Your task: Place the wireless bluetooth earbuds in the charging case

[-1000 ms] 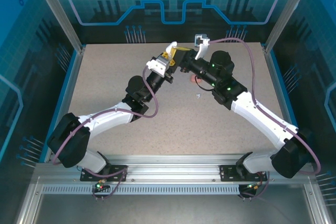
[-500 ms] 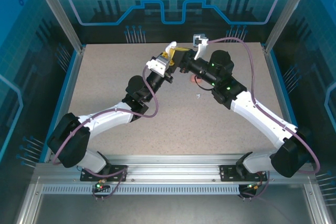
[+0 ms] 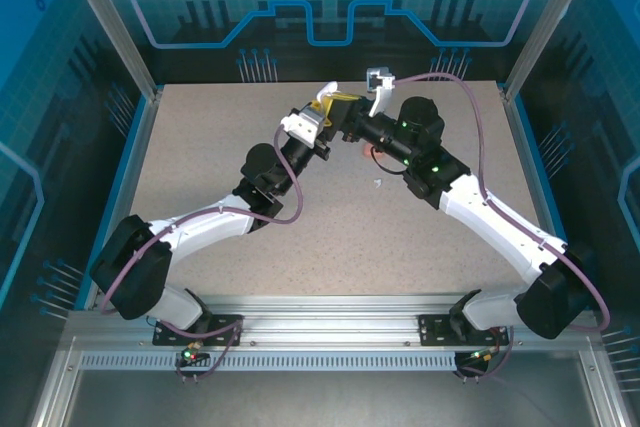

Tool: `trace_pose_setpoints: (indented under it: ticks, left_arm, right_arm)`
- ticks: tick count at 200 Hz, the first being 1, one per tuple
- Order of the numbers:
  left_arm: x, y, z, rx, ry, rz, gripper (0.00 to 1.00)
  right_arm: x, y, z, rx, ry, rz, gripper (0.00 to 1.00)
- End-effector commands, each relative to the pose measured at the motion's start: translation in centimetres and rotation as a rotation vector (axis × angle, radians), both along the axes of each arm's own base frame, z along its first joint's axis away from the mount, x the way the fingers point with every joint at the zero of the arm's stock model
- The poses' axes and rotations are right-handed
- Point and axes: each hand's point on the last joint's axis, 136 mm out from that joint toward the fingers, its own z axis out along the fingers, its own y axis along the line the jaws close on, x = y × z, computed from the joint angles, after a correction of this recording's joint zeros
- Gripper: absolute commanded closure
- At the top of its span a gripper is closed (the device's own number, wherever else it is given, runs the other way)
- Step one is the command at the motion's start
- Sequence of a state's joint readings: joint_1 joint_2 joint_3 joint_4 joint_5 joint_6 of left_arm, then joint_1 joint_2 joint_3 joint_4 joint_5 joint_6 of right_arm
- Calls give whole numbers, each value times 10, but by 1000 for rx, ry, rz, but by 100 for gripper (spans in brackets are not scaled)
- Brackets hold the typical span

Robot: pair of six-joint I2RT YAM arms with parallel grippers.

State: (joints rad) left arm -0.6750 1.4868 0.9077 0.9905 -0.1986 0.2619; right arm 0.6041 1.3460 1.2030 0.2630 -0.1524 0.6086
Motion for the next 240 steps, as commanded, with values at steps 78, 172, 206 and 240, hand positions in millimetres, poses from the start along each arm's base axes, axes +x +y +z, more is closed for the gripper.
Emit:
trace_pose_setpoints:
  ticks: [78,172,206,240]
  left_arm:
    - [-21,10,51,-120,-109,-32,100]
    - [-25,12,48,-125,-92,-46,100]
    - [-26,12,46,-131,-83,-51,100]
    - [-24,11,43,-146,-65,-57,100]
  right_arm:
    - [-3,0,-28,-98,101,8,75]
    - [13,-1,-6,-74,130,-31,65]
    - [13,1,-3,-65,131,-25,65]
    - [14,2,-2,-62,129,-17,62]
